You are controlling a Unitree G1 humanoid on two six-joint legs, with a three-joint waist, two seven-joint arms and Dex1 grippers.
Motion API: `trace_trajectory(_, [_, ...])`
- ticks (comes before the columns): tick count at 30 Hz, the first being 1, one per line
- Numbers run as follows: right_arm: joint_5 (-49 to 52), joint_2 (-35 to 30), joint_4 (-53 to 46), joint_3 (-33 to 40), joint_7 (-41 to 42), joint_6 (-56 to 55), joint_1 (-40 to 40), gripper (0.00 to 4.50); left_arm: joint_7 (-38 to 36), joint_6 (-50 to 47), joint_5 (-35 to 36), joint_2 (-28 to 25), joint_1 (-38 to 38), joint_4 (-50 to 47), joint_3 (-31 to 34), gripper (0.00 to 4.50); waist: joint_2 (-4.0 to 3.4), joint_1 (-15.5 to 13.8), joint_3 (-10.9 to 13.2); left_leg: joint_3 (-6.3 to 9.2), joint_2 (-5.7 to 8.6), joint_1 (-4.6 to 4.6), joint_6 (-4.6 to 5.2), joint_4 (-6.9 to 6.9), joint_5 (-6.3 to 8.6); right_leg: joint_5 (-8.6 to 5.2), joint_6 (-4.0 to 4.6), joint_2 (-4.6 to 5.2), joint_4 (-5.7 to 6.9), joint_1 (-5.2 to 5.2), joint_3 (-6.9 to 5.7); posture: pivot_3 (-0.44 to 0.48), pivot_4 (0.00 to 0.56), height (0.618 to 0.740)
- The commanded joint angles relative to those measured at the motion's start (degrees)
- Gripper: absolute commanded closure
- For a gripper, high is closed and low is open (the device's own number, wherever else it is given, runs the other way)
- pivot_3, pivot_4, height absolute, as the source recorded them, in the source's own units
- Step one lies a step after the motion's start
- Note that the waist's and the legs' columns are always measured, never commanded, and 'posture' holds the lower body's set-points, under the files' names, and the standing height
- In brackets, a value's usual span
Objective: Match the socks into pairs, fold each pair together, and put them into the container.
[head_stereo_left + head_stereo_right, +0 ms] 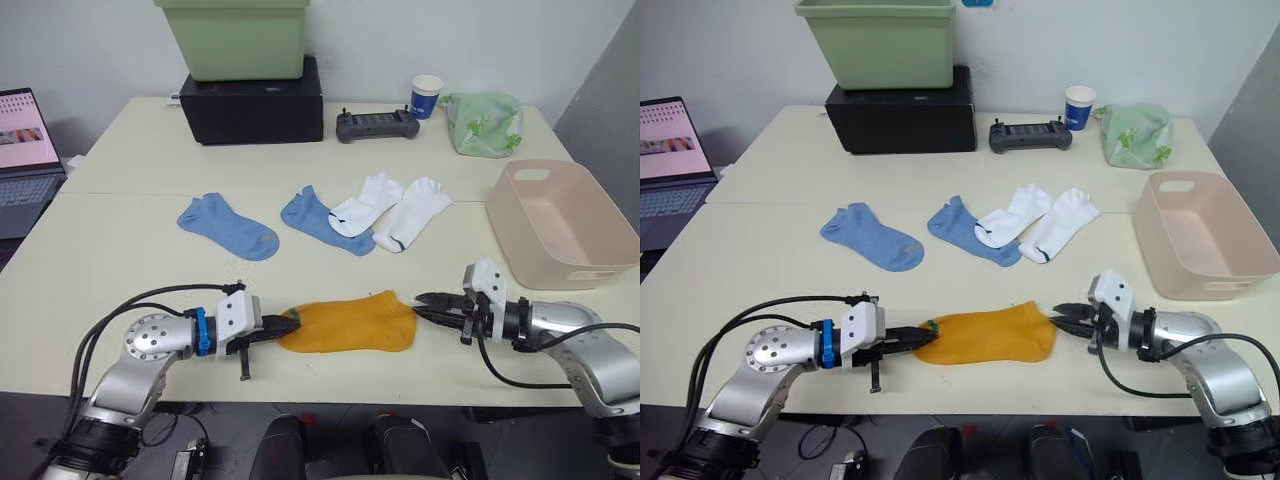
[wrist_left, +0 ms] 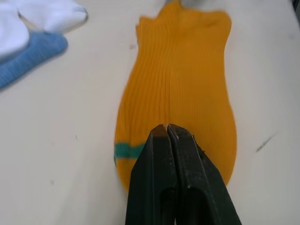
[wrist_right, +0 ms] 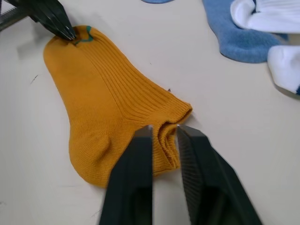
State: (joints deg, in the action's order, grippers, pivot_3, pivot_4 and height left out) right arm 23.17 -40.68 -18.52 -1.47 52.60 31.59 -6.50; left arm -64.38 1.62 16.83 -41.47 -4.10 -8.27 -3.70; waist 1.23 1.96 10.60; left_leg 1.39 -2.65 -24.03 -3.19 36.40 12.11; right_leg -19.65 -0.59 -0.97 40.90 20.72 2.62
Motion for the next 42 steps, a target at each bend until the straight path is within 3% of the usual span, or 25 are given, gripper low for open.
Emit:
trace_trajectory(1, [-1.65,0.64,-0.1,-1.64,-3.08,2.56,-1.08,2.15,0.29,-0.97,1.81,-0.46,0.61,-4.16,1.55,4.5,0.0,0.0,0.0,-0.01,0.01,0.01,0.0,-0.01,0.0,0.0,0.0,0.0,0.0,0.0,0.02,0.0,0.15,0.74])
trace_trajectory(3, [-2.18,1.38,1.03,-2.79,-3.93,3.98,-1.76,1.46,0.13,-0.93,1.61,-0.42,0.69,-4.52,1.38,4.5,-0.01,0.07,0.0,-0.02,0.01,0.02,0.0,-0.02,0.0,0.0,-0.01,0.0,-0.01,0.0,0.02,0.0,0.15,0.74])
trace_trajectory(10, [-1.96,-0.2,-0.22,-5.35,-1.48,5.0,-0.49,1.46,0.07,0.8,0.72,-0.14,1.59,-2.99,1.62,4.5,0.0,-0.1,0.0,-0.02,0.02,0.01,0.0,-0.04,0.0,-0.01,-0.01,0.0,-0.04,0.01,0.01,0.0,0.15,0.74])
trace_trajectory(13, [-1.41,-0.08,-0.72,-5.54,-0.52,4.33,-0.15,2.08,0.07,1.46,0.45,-0.17,1.71,-2.5,1.58,4.5,0.0,-0.08,0.0,-0.02,0.01,0.01,0.0,-0.05,0.0,-0.01,-0.01,-0.01,-0.04,0.01,0.0,0.0,0.15,0.74])
trace_trajectory(20, [0.84,1.1,-0.04,-2.99,-1.95,7.74,-1.81,4.48,0.55,1.12,0.16,0.83,-0.02,-2.89,0.69,4.5,0.0,-0.08,0.0,-0.02,0.02,0.01,0.0,-0.06,0.0,-0.01,-0.02,-0.01,-0.04,0.01,0.01,0.0,0.15,0.74])
trace_trajectory(25, [5.27,-1.62,0.07,0.52,1.11,11.8,-3.8,4.48,0.17,-2.04,1.58,2.22,-3.15,-4.23,-0.86,4.5,0.0,-0.14,0.0,-0.03,0.06,0.0,0.0,-0.06,0.0,-0.01,-0.01,0.0,-0.05,0.01,0.0,0.0,0.15,0.74])
trace_trajectory(31, [7.73,-8.32,3.31,1.48,9.03,12.26,-6.15,4.48,-0.43,-13.2,4.79,5.78,-9.28,-5.79,-6.5,4.5,0.01,-0.15,0.01,-0.02,0.09,0.0,0.01,-0.06,0.0,-0.01,-0.02,-0.05,-0.08,-0.02,-0.04,0.0,0.15,0.74])
trace_trajectory(38, [7.49,-7.87,5.36,-0.32,9.93,12.78,-9.51,4.48,1.42,-13.2,-2.4,12.83,-16.99,1.36,-14.74,4.5,0.02,-0.01,0.01,-0.05,0.15,0.01,0.01,-0.05,0.0,-0.01,-0.01,-0.31,-0.08,-0.02,0.01,0.0,0.15,0.74])
trace_trajectory(42, [11.14,-7.75,3.32,0.93,10.29,16.4,-11.49,4.48,0.36,-13.08,-7.77,13.13,-18.34,5.69,-20.11,4.5,0.02,0.01,0.02,-0.04,0.18,0.02,0.01,-0.06,0.0,0.0,0.0,-0.42,-0.07,0.0,0.03,0.0,0.15,0.74])
